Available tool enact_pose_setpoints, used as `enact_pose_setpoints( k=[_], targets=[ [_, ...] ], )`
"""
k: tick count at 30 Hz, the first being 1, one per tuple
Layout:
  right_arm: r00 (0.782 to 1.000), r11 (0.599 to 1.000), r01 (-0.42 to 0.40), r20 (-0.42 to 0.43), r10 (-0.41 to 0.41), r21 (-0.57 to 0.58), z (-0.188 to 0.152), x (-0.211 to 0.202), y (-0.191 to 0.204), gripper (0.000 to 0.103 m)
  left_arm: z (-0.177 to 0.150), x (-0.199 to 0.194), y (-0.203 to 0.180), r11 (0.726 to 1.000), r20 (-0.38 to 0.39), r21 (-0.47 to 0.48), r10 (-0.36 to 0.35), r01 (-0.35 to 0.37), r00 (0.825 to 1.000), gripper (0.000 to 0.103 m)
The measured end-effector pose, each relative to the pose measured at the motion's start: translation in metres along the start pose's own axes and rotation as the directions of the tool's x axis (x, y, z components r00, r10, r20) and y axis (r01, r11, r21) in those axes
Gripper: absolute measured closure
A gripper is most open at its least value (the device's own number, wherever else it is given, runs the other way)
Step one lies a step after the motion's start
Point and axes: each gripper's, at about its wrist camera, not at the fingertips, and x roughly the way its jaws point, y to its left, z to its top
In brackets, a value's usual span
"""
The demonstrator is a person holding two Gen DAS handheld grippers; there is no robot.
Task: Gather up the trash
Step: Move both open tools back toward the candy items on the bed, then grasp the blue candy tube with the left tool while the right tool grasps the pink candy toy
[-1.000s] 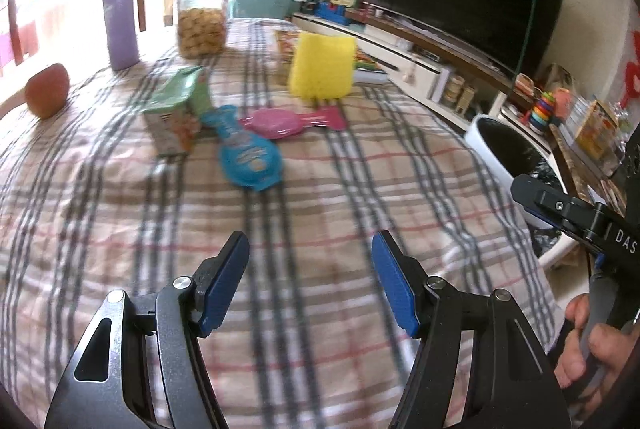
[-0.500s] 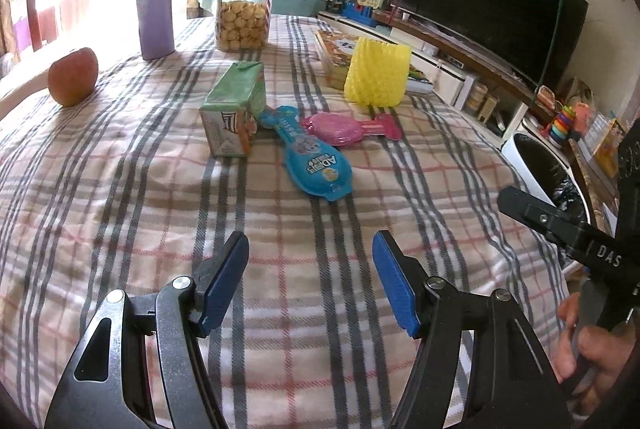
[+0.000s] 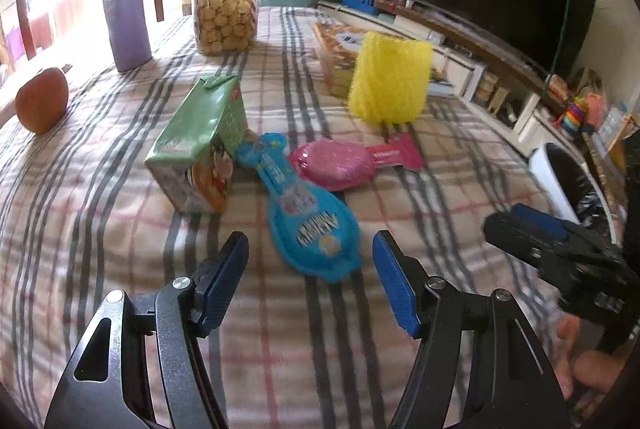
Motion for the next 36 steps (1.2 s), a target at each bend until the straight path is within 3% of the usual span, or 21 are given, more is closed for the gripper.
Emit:
enact_pose_setpoints(
  k=[2, 3, 5, 16, 22, 25, 27, 28, 32, 36],
  targets=[
    [1.000, 1.000, -0.005, -0.006, 0.005, -0.010, 0.003, 0.004, 0.002, 0.022, 0.002, 0.005, 0.003, 1.000, -0.007, -0.004, -0.001, 0.001, 1.000, 0.044],
    [1.000, 1.000, -0.010, -0.008, 0.009, -0.016, 0.005, 0.006, 0.004, 0.022, 0.002, 0.007, 0.006, 1.000, -0.011, -0.009, -0.010, 0.010, 1.000, 0.058],
    [1.000, 0.999, -0.015, -0.012, 0.014, -0.029, 0.009, 0.010, 0.006, 0.022, -0.001, 0.005, 0.010, 1.000, -0.013, -0.015, -0.023, 0.023, 1.000, 0.065],
    [0.995, 0.979, -0.067, -0.085, 0.052, -0.193, 0.035, 0.056, 0.043, 0.022, -0.052, -0.040, 0.047, 0.997, -0.036, -0.050, -0.056, 0.054, 0.998, 0.066],
    [0.988, 0.923, -0.056, -0.155, -0.004, -0.381, 0.042, 0.088, 0.068, 0.023, -0.065, -0.050, 0.054, 0.997, -0.021, -0.068, -0.028, 0.026, 0.999, 0.066],
    [0.987, 0.919, -0.030, -0.158, -0.035, -0.393, 0.041, 0.092, 0.068, 0.036, -0.065, -0.050, 0.055, 0.997, -0.014, -0.072, -0.035, 0.034, 0.999, 0.066],
    [0.987, 0.928, -0.021, -0.158, -0.041, -0.371, 0.042, 0.090, 0.066, 0.063, -0.064, -0.050, 0.058, 0.995, -0.012, -0.081, -0.050, 0.049, 0.999, 0.066],
    [0.986, 0.937, -0.025, -0.163, -0.034, -0.348, 0.043, 0.088, 0.063, 0.069, -0.063, -0.049, 0.060, 0.994, -0.010, -0.086, -0.061, 0.060, 0.998, 0.066],
    [0.985, 0.968, -0.050, -0.173, 0.007, -0.247, 0.036, 0.070, 0.051, 0.082, -0.062, -0.049, 0.069, 0.988, -0.007, -0.105, -0.118, 0.117, 0.993, 0.066],
    [0.980, 0.981, -0.082, -0.193, 0.048, -0.175, 0.012, 0.046, 0.055, 0.082, -0.059, -0.048, 0.073, 0.984, -0.020, -0.077, -0.165, 0.163, 0.986, 0.066]
  ],
)
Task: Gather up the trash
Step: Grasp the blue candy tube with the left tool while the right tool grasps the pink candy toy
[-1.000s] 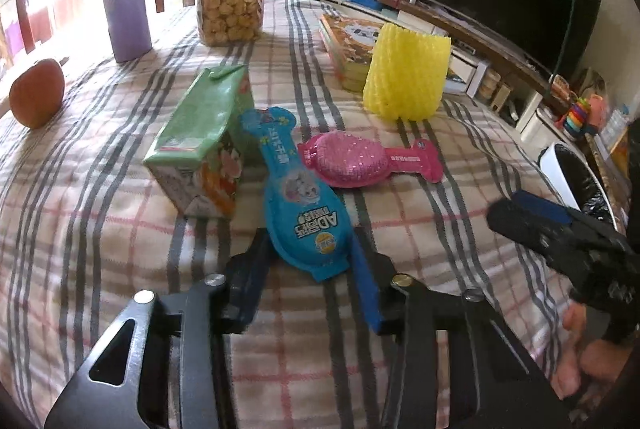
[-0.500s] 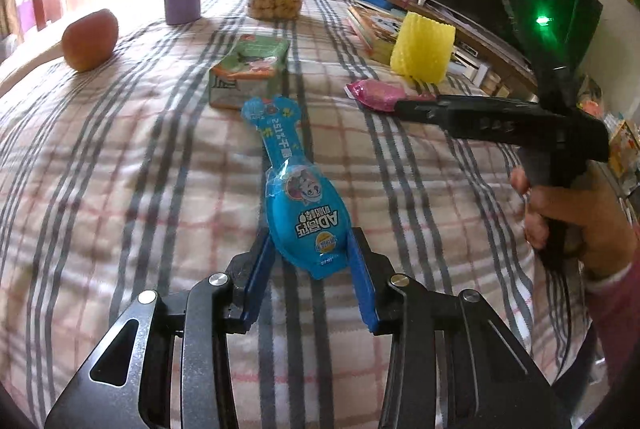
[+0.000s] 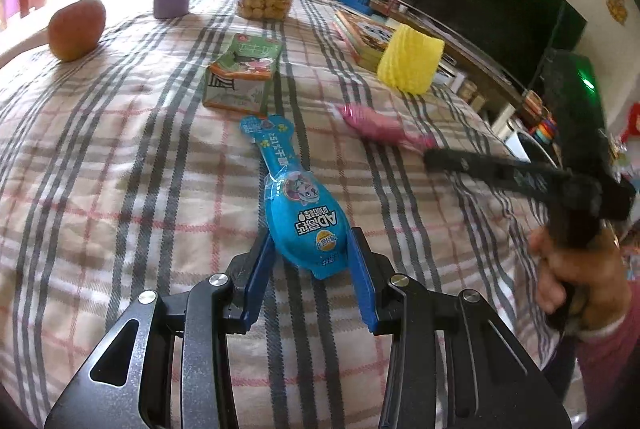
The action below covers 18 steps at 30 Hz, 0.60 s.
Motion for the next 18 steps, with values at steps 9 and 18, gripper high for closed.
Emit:
enact_pose_setpoints(
  k=[9, 18],
  targets=[
    [1.000, 0.999, 0.011, 0.002, -0.011, 0.041, -0.040, -0.031, 0.023, 0.052, 0.000, -0.002, 0.005, 0.993, -0.043, 0.099, -0.060, 0.064, 0.997, 0.066],
    [0.998, 0.966, 0.066, -0.001, -0.069, -0.251, -0.019, -0.004, 0.065, 0.044, -0.004, -0.008, 0.007, 0.994, -0.038, 0.100, -0.030, 0.034, 0.999, 0.058]
  ],
)
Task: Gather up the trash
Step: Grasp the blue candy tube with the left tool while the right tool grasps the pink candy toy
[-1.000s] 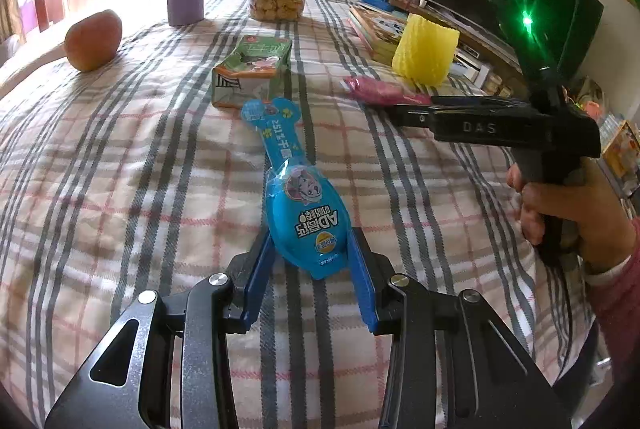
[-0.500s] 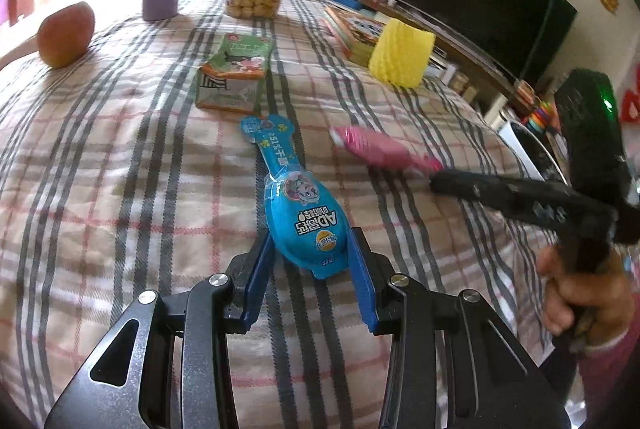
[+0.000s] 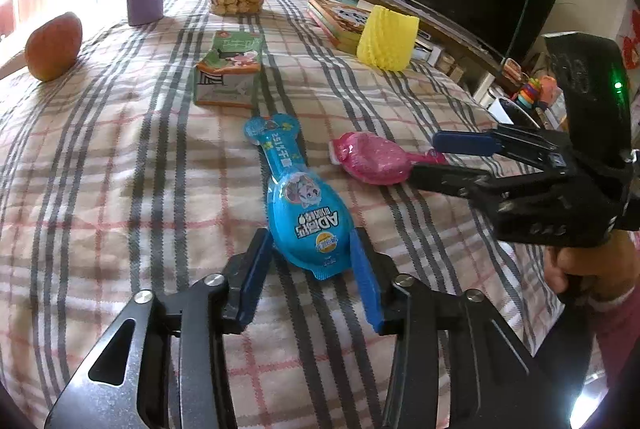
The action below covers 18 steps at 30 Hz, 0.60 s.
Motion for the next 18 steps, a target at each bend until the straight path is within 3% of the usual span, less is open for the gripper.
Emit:
enact_pose_setpoints(
  k=[5, 7, 9, 11, 12, 14, 18],
  targets=[
    [0.999, 0.994, 0.029, -0.040, -0.033, -0.102, 0.001, 0.021, 0.008, 0.046, 0.001, 0.001, 0.001, 0.998, 0.011, -0.028, 0.057, -0.057, 0.998, 0.049],
    [0.999, 0.995, 0.011, -0.038, -0.014, -0.095, -0.001, 0.022, 0.007, 0.054, 0.002, 0.002, 0.000, 0.996, 0.017, -0.039, 0.076, -0.075, 0.997, 0.048],
    [0.999, 0.997, 0.004, -0.033, -0.006, -0.074, -0.003, 0.019, 0.004, 0.074, 0.003, 0.005, -0.002, 0.994, 0.023, -0.038, 0.101, -0.100, 0.995, 0.048],
    [1.000, 1.000, -0.007, -0.019, 0.007, -0.023, -0.008, 0.013, -0.001, 0.082, 0.005, 0.008, -0.006, 0.993, 0.027, -0.029, 0.118, -0.118, 0.993, 0.048],
    [1.000, 1.000, -0.012, -0.013, 0.012, -0.003, -0.011, 0.009, -0.004, 0.082, 0.007, 0.009, -0.008, 0.992, 0.028, -0.026, 0.124, -0.123, 0.992, 0.049],
    [1.000, 0.999, -0.020, 0.002, 0.020, 0.036, -0.019, 0.002, -0.006, 0.083, 0.008, 0.011, -0.011, 0.993, 0.032, -0.020, 0.119, -0.118, 0.992, 0.065],
    [0.998, 0.989, -0.046, 0.038, 0.041, 0.139, -0.035, -0.014, -0.013, 0.083, 0.009, 0.012, -0.018, 0.994, 0.039, -0.007, 0.113, -0.113, 0.993, 0.070]
  ],
)
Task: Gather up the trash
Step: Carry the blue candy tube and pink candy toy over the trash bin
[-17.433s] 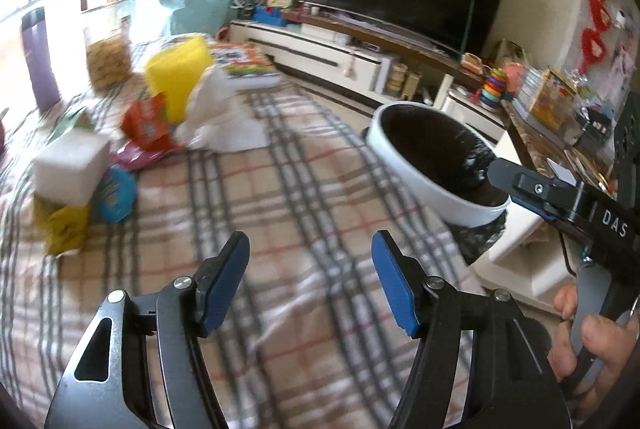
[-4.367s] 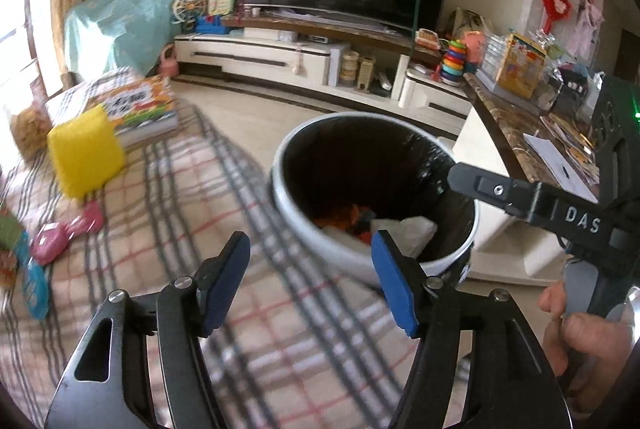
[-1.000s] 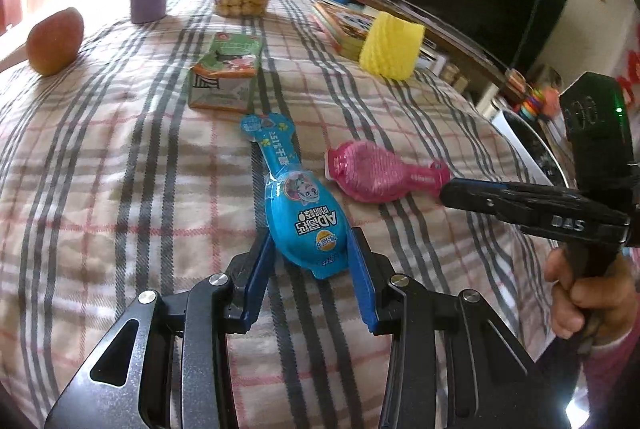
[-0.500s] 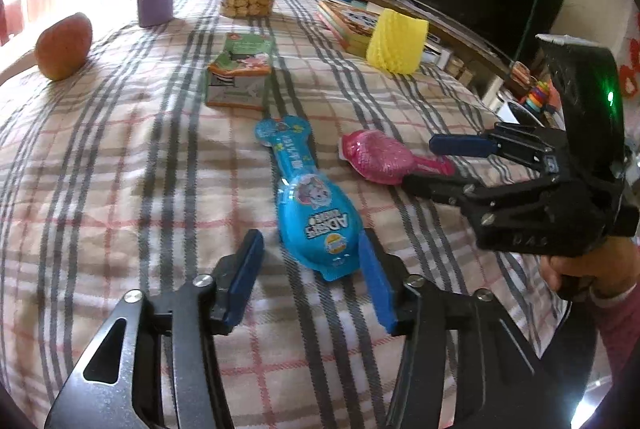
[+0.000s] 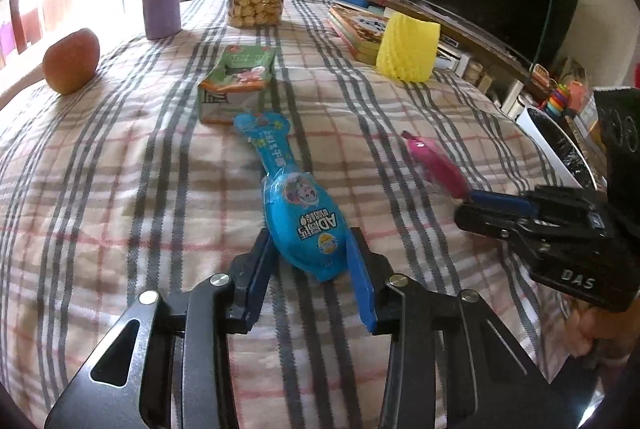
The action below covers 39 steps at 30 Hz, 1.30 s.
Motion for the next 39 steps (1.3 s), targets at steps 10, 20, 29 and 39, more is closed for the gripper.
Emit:
enact_pose_setpoints(
  k=[10, 20, 29, 39],
  targets=[
    [0.998, 0.979, -0.025, 0.063, 0.013, 0.200, -0.031, -0.038, -0.029, 0.083, -0.008, -0.010, -0.047, 0.996, 0.015, 0.058, -0.072, 0.071, 0.997, 0.071],
    [0.997, 0.955, -0.003, 0.078, -0.021, 0.296, -0.052, -0.062, -0.058, 0.083, -0.011, -0.002, -0.094, 0.986, -0.036, 0.118, -0.116, 0.119, 0.993, 0.071],
    [0.998, 0.970, 0.023, 0.058, -0.039, 0.242, -0.045, -0.045, -0.056, 0.071, -0.013, 0.003, -0.086, 0.995, -0.034, 0.096, -0.015, 0.018, 0.999, 0.038],
    [0.996, 0.960, 0.022, 0.075, -0.044, 0.280, -0.047, -0.052, -0.067, 0.082, -0.010, 0.012, -0.106, 0.983, -0.022, 0.181, -0.028, 0.032, 0.999, 0.089]
  ],
)
